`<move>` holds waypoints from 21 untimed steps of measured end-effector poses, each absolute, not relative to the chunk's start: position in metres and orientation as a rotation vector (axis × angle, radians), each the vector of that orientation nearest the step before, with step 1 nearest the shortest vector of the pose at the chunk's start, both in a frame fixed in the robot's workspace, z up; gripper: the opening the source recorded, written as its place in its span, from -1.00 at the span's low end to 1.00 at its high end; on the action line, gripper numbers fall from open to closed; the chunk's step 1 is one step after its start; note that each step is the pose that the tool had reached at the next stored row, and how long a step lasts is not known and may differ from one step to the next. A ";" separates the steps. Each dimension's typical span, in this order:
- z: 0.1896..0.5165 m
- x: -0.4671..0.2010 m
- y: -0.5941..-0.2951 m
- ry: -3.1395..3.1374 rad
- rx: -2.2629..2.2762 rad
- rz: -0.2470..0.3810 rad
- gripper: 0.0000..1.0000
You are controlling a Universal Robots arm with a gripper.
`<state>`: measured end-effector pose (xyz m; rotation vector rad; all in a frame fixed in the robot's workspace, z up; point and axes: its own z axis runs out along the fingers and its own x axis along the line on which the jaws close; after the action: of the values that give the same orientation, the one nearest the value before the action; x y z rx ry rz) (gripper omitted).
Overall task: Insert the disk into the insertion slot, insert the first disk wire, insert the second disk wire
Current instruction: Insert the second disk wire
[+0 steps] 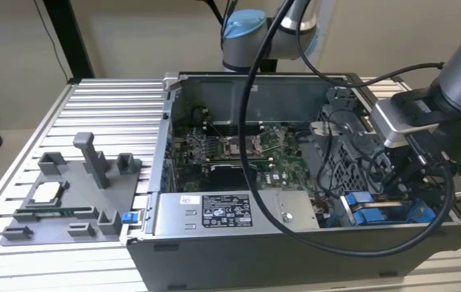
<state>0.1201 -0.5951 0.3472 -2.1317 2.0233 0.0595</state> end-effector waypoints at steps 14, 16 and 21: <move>0.343 0.121 -0.595 2.049 -2.104 0.058 -1.00; 0.342 0.121 -0.595 2.056 -2.097 0.057 -1.00; 0.342 0.121 -0.595 2.071 -2.082 0.055 -1.00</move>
<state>0.1210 -0.5946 0.3419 -2.0820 2.0710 0.0545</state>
